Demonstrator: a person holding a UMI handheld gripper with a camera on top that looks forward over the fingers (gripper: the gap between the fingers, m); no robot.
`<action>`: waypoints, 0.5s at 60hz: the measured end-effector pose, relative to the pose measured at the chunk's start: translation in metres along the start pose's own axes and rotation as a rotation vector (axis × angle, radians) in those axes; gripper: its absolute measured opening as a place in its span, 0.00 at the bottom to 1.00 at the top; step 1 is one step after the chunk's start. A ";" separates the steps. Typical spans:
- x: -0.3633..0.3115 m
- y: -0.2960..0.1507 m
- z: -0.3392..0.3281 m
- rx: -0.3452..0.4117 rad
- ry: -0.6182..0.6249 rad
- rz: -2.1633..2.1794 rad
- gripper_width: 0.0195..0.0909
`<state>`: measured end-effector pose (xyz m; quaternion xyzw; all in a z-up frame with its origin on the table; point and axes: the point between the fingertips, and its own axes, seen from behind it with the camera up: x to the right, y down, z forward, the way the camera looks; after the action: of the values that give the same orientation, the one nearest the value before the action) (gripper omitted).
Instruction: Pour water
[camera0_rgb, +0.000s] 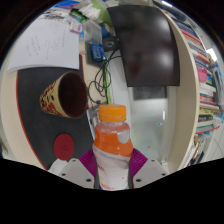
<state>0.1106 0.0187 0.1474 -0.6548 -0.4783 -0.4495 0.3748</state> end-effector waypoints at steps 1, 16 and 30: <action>0.001 -0.001 0.001 -0.005 0.002 -0.035 0.27; 0.019 -0.029 0.013 0.009 0.070 -0.425 0.27; 0.013 -0.046 0.020 0.022 0.069 -0.637 0.27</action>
<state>0.0730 0.0526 0.1564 -0.4525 -0.6511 -0.5608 0.2383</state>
